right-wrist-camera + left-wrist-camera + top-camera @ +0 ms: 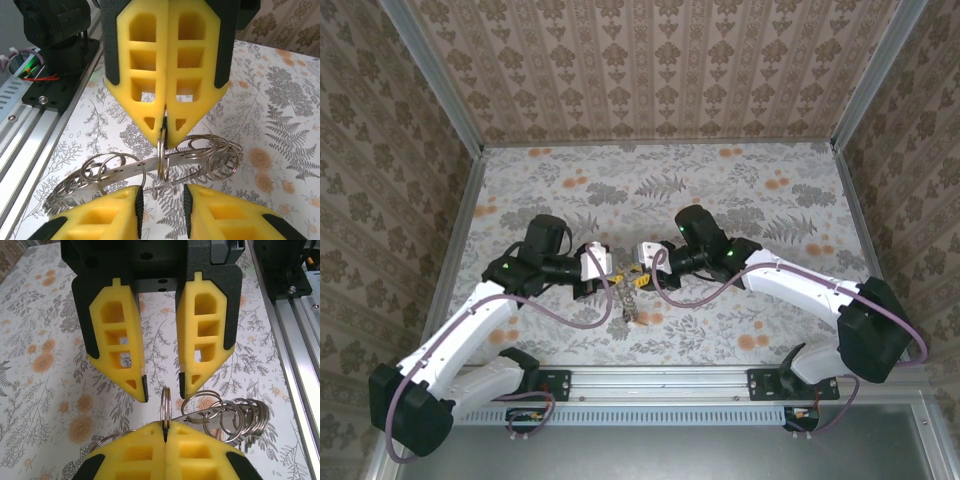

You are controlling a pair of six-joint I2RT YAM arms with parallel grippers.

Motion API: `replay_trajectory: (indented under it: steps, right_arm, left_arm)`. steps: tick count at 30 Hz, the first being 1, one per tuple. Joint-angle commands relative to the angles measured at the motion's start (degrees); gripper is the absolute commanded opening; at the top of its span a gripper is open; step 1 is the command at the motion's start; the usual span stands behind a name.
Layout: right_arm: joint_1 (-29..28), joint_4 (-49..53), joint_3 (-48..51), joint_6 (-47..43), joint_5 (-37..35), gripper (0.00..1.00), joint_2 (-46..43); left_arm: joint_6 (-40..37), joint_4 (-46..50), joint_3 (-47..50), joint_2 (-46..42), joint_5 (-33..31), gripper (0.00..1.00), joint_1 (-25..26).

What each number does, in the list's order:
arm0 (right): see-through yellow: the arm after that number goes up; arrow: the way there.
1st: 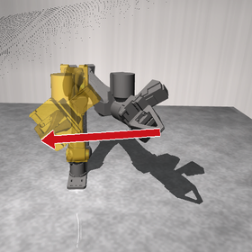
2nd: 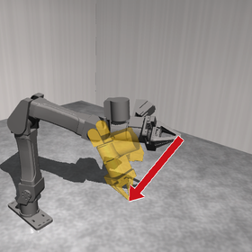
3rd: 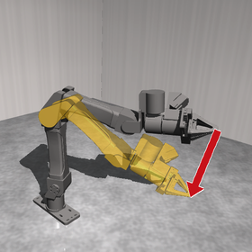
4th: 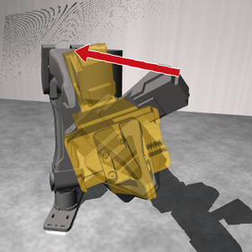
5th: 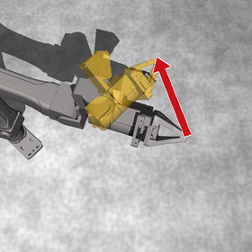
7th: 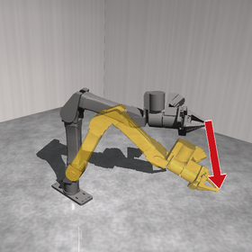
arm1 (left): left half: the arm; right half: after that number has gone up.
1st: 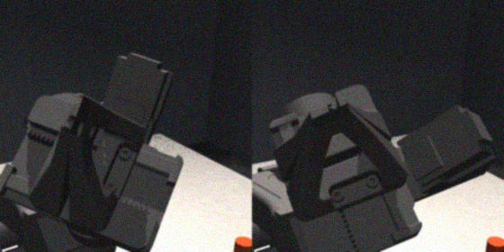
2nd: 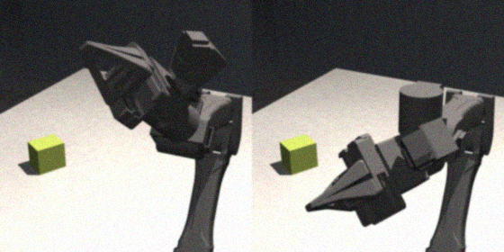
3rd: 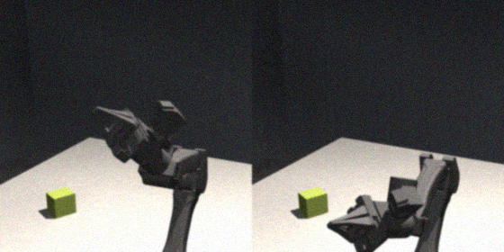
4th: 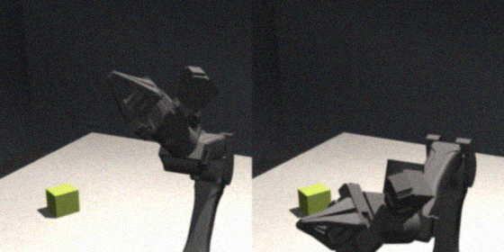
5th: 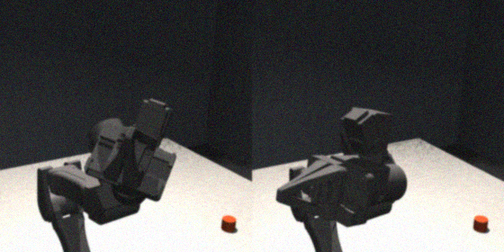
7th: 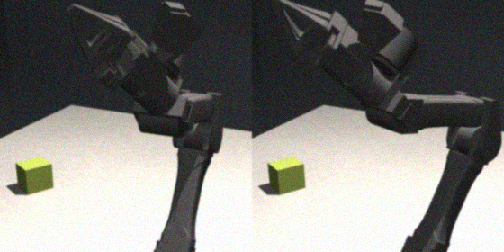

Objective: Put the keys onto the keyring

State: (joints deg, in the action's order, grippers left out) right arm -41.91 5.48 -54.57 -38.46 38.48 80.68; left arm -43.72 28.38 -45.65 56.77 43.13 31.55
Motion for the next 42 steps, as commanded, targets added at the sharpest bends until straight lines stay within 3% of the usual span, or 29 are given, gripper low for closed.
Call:
replay_trajectory:
  steps: [1, 9, 20, 24, 30, 35, 37, 38, 40, 42]
  right_arm:
    - [-0.3, -0.8, 0.7, -0.1, -0.2, 0.28, -3.1]
    - [-0.5, 0.2, 0.8, -1.2, -1.8, 0.23, -3.8]
    - [-0.9, 2.1, 0.4, -1.7, -2.0, 0.28, -2.6]
    - [-1.3, 2.0, 0.2, -2.6, -3.1, 0.22, -1.9]
    - [-1.6, 0.9, 0.8, -2.3, -4.4, 0.22, -1.7]
    - [-1.6, -0.2, 1.8, -2.2, -5.1, 0.02, -2.3]
    - [-1.7, 0.1, 1.9, -1.9, -4.8, 0.00, -2.5]
    - [-1.7, 0.0, 1.9, -1.4, -4.5, 0.00, -2.5]
    - [-1.4, -2.3, 2.8, 1.4, -2.9, 0.00, -3.0]
    - [-0.7, -8.9, 5.2, 7.3, -0.6, 0.00, -4.1]
  left_arm:
    - [-2.5, 2.4, -2.5, 1.3, -0.2, 0.00, 1.4]
    - [-0.6, 1.8, -4.3, 3.7, -0.9, 0.00, 2.6]
    - [1.7, 1.0, -4.7, 4.6, 1.1, 0.00, 2.6]
    - [2.3, 0.6, -5.1, 4.7, 2.1, 0.00, 2.6]
    - [3.2, 0.4, -5.0, 4.9, 3.0, 0.00, 2.6]
    - [4.0, 0.6, -4.8, 4.4, 3.2, 0.00, 2.6]
    - [4.4, 1.3, -4.9, 3.9, 2.6, 0.00, 2.5]
    - [4.4, 2.3, -5.1, 3.4, 2.2, 0.01, 2.3]
    - [5.9, 3.9, -5.1, 1.4, 1.5, 0.18, 1.2]
    - [7.7, 3.2, -3.4, -1.6, 1.7, 0.28, 0.2]
